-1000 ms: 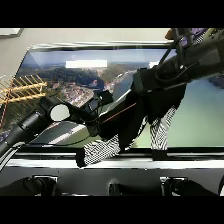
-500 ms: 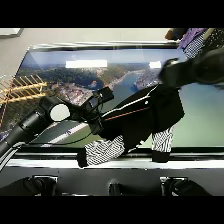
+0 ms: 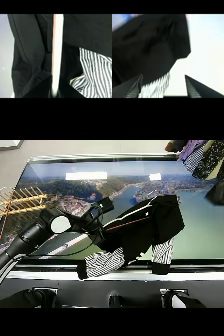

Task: Fold the clothes and pants, and hang the long-sleeved shirts on hangers.

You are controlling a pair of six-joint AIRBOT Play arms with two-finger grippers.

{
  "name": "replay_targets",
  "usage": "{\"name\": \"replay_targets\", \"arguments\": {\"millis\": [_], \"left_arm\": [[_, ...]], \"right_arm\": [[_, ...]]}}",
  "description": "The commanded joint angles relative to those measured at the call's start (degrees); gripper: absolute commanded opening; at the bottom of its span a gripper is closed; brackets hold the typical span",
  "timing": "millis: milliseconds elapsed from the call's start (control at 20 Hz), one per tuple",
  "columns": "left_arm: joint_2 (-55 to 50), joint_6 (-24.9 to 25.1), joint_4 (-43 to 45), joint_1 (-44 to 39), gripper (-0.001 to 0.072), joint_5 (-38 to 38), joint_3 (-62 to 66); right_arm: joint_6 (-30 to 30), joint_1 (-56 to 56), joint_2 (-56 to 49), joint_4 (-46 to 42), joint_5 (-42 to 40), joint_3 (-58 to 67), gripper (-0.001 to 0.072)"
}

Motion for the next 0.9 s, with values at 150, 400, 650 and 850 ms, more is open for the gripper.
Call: {"name": "replay_targets", "arguments": {"millis": [150, 400, 650, 850], "left_arm": [[-0.7, 0.0, 0.0, 0.1, 0.0037, 0.1, 0.0], [-1.0, 0.0, 0.0, 0.1, 0.0037, 0.0, 0.0], [-1.1, 0.0, 0.0, 0.1, 0.0037, 0.1, 0.0], [-1.5, 0.0, 0.0, 0.1, 0.0037, 0.1, 0.0]], "right_arm": [[-42.5, 7.1, -6.0, 9.0, -13.3, -12.5, 0.0605], [-49.7, 11.6, -15.6, 11.6, -20.1, -12.4, 0.0601], [-53.4, 11.6, -21.7, 17.2, -20.3, -12.4, 0.0600], [-54.3, 11.6, -24.7, 22.3, -16.6, -12.4, 0.0403]]}}
